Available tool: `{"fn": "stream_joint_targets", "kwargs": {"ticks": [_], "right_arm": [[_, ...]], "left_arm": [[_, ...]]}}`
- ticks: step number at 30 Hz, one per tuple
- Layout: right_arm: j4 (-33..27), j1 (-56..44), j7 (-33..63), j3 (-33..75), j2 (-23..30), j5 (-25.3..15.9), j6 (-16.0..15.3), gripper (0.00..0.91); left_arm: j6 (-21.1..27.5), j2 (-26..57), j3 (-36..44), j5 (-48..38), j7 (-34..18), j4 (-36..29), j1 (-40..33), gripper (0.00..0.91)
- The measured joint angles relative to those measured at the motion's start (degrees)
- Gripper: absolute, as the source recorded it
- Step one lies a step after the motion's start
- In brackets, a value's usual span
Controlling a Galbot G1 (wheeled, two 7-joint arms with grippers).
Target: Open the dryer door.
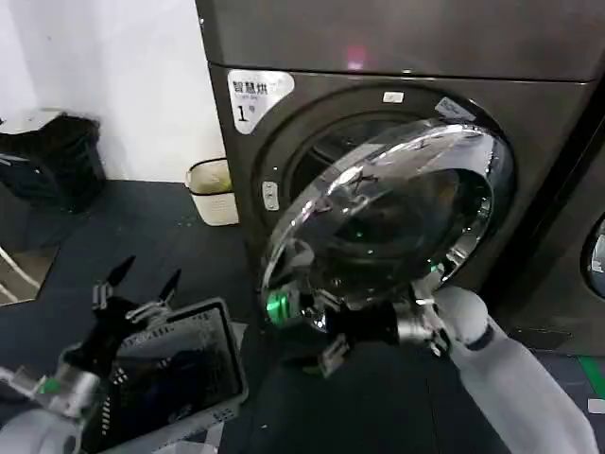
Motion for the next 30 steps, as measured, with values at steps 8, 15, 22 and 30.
{"fn": "stream_joint_targets", "kwargs": {"ticks": [8,15,22,30], "right_arm": [[2.31,-3.83,-4.57,4.39,-2.62,0.36,1.77,0.907],[0.80,-8.19,-9.02,13.85,-3.99,1.95,1.96,0.907],[-0.21,-15.18,-10.95,26.96,-5.06,2.54,1.96,0.907],[-3.77,-21.86,-10.18,45.87,-4.05,3.67,2.23,0.907]], "left_arm": [[2.42,10.41,9.25,-6.48,3.08,5.74,-8.27,0.907],[1.20,19.04,21.42,-13.64,5.88,9.56,-17.75,0.907],[1.34,21.81,36.10,-14.93,7.22,13.11,-29.44,0.907],[1.55,19.36,49.75,-15.80,8.26,16.87,-42.30,0.907]]}}
